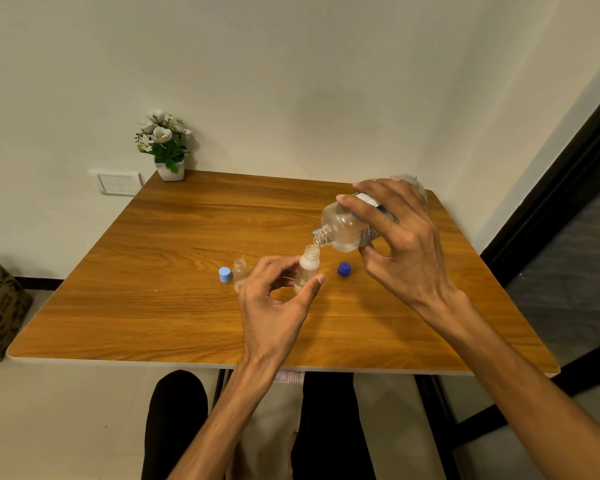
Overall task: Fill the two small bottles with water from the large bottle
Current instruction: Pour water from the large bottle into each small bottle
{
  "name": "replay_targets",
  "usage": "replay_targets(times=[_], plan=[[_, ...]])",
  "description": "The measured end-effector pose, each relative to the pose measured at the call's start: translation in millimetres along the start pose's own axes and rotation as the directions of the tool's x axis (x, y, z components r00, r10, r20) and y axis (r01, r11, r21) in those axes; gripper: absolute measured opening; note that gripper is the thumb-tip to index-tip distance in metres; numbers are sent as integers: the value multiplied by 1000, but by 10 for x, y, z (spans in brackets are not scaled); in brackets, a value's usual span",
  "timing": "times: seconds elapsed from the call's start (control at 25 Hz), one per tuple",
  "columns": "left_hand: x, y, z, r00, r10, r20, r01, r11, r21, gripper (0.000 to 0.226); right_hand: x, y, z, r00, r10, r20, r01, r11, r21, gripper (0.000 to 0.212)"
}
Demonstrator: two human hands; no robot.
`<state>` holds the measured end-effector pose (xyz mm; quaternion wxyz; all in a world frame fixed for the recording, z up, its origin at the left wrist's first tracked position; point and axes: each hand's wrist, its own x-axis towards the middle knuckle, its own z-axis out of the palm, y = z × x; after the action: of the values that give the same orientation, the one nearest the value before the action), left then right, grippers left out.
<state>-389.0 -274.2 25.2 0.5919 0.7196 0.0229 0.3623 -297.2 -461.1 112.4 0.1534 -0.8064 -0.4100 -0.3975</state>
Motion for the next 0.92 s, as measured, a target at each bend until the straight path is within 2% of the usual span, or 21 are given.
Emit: replay_targets(times=[0.16,0.32,0.48,0.56,0.76,0.92], plan=[[-22,-55,68,1000,-12,24,11,1000,24,34,-160,19,61,996,93,13,-93,995,38,72],[-45,-244,206,998,-45,45,42,997,58,34,-438,2,214,958,283,37,-286,948,140,80],[-80,-435,421,986,-118,120,100,984,150,38,-754,-61,424,812,582,47,-568,768,296,85],[-82,-530,542,971,-166,172,132,972,195,36,-894,-63,509,730,681,59,-652,667,361,86],[-54,-703,751,947,-244,211,173,936,306,37,-1120,-28,605,603,791,103,-721,485,495,86],[-15,-726,807,952,-233,196,160,930,331,36,-1113,-52,581,579,808,112,-721,443,534,84]])
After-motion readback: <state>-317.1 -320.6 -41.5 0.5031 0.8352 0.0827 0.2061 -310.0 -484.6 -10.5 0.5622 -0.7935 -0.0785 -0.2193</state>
